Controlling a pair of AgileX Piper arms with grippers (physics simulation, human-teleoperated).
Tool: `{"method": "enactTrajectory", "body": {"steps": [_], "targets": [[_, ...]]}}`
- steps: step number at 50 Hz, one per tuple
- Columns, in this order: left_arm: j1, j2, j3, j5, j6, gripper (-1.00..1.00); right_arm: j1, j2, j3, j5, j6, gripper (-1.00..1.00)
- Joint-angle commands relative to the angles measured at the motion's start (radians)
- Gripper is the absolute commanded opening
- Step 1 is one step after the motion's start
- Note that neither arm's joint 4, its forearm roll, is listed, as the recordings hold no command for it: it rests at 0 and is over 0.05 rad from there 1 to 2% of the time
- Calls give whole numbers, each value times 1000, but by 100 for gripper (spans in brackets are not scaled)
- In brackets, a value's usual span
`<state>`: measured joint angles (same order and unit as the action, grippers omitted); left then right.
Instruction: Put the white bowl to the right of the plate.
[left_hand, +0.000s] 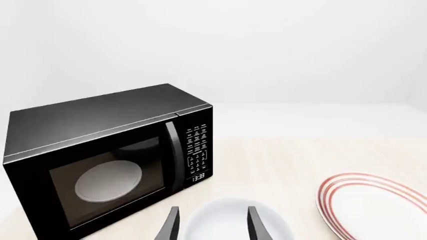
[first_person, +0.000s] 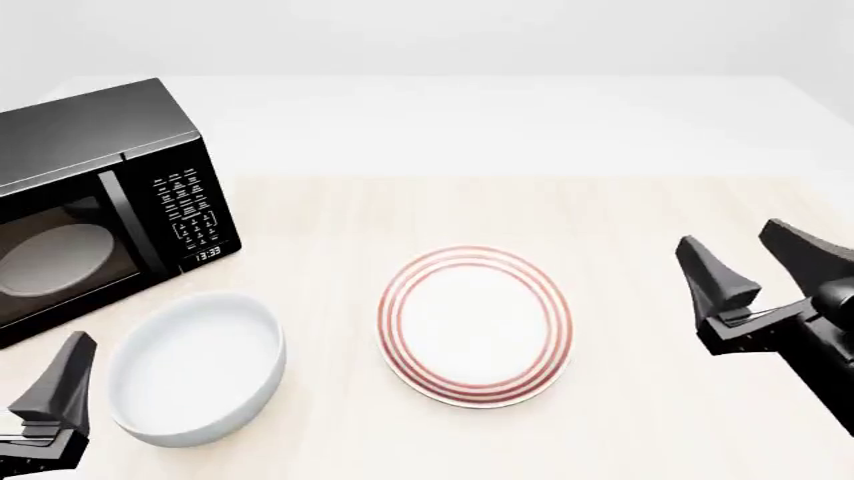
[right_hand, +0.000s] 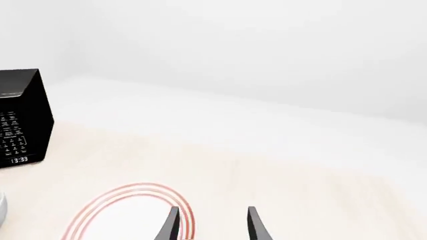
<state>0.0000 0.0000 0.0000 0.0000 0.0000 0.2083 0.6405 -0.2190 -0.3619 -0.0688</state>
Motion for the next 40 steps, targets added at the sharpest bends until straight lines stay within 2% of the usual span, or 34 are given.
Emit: {"method": "enactTrajectory", "body": {"steps": [1,2,5,14,20,25,32,40], "targets": [[0,0,0,0,0,100,108,317,-196,-75,-29,100],[0,0,0,0,0,100,130,371,-239,-72,-12,100],[0,0,0,0,0,100,164,463,-307,-62,-10,100],[0,0,0,0,0,100,255,639,-523,13,20,100],[0,0,0,0,0,100,312,716,-636,72,-4,100],[0,0,0,0,0,100,349,748,-708,117,1,100],[0,0,0,0,0,100,403,813,-801,179,-37,100],[0,0,0,0,0,100,464,894,-898,235,-38,100]]}}
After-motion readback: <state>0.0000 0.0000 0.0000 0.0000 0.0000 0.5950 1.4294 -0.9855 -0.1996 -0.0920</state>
